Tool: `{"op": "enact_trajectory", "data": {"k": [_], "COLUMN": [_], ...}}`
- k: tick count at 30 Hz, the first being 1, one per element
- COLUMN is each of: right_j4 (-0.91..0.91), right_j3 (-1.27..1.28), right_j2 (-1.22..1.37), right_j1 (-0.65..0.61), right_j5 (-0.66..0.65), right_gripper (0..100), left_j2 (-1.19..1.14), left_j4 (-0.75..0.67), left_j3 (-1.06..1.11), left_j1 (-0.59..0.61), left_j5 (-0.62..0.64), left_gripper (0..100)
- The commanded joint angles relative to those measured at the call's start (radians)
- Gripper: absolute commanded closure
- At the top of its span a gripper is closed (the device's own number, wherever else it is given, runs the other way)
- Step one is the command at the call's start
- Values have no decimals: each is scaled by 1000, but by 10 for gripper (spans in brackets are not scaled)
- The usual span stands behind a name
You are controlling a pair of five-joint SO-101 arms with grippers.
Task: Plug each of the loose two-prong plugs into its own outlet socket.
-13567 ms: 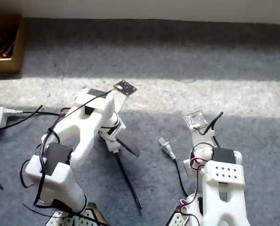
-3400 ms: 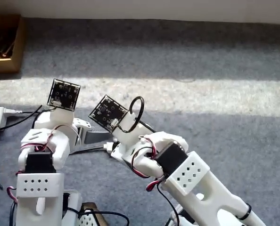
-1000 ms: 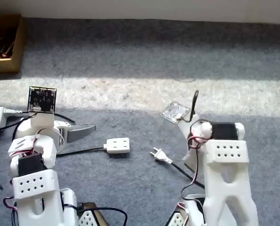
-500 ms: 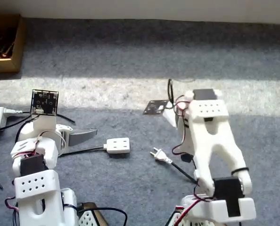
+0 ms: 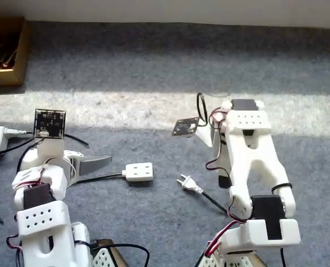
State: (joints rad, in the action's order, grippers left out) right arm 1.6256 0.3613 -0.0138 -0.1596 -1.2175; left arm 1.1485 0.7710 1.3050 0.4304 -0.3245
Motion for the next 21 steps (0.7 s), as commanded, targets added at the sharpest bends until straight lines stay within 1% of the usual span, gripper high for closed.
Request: {"op": "enact_trajectory", "data": {"k": [1, 4, 6, 11, 14, 17, 19, 21], "right_j4": [-93, -189, -229, -243, -243, -243, -245, -289], "right_j3": [67, 131, 150, 150, 150, 150, 150, 156], "right_j2": [-2, -2, -2, -2, -2, -1, -1, -1], "right_j1": [-82, -173, -226, -326, -331, -295, -274, -257], "right_j5": [186, 299, 342, 450, 503, 508, 508, 555], "right_gripper": [743, 743, 743, 743, 743, 743, 743, 743], "left_j2": [10, 10, 10, 10, 10, 10, 10, 10], "left_j4": [-14, -11, -9, -14, -15, -15, -15, -15], "left_j3": [12, 13, 15, 71, 113, 124, 124, 124], "left_j1": [-27, -30, -25, 50, 114, 168, 186, 188], "left_j5": [-3, -3, -3, -5, -8, -8, -8, -8], "left_gripper": [408, 409, 409, 409, 409, 409, 409, 409]}}
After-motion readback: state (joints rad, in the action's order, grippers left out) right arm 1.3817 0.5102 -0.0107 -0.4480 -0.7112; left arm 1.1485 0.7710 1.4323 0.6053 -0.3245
